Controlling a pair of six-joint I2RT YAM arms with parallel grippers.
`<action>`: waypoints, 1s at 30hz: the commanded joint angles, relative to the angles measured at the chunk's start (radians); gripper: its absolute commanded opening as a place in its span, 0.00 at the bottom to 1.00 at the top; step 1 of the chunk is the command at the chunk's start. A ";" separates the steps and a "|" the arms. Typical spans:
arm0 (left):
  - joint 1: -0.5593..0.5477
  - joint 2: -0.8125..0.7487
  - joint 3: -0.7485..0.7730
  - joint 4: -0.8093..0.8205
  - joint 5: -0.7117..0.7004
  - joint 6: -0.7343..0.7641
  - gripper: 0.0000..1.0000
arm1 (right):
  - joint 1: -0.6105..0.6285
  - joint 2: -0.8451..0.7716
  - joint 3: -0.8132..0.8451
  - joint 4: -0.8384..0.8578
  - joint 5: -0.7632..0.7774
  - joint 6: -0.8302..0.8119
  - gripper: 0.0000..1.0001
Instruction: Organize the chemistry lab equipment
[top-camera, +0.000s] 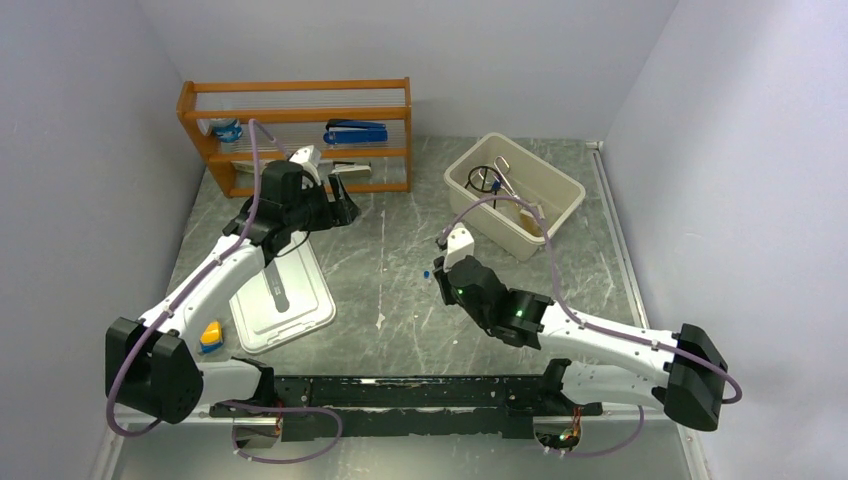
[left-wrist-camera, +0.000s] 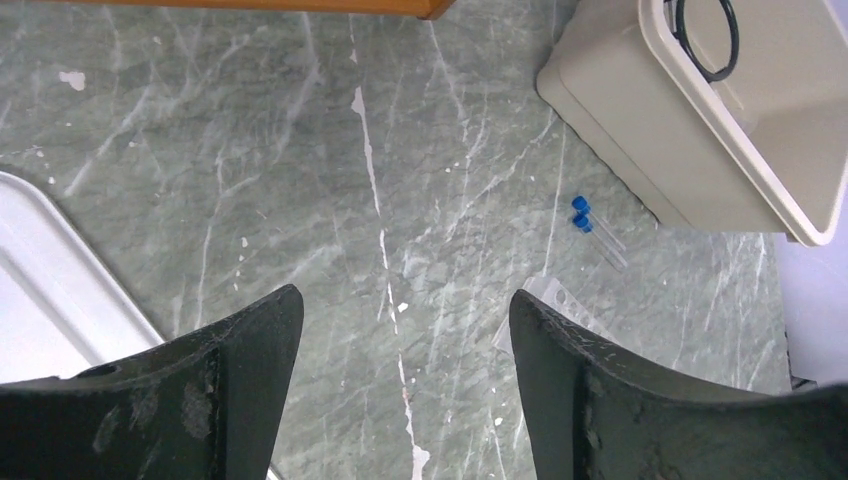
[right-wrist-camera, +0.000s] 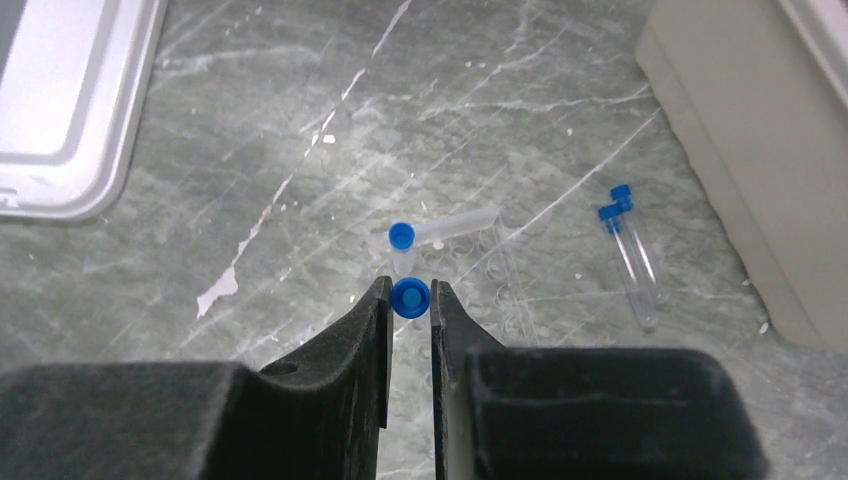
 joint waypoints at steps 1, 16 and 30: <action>0.009 -0.016 0.000 0.030 0.077 0.020 0.78 | 0.014 0.008 -0.057 0.145 -0.002 -0.016 0.05; 0.009 -0.046 -0.040 0.063 0.149 0.034 0.77 | 0.015 0.121 -0.131 0.311 0.010 0.001 0.05; 0.009 -0.055 -0.056 0.063 0.139 0.035 0.77 | 0.015 0.164 -0.150 0.295 0.055 0.024 0.05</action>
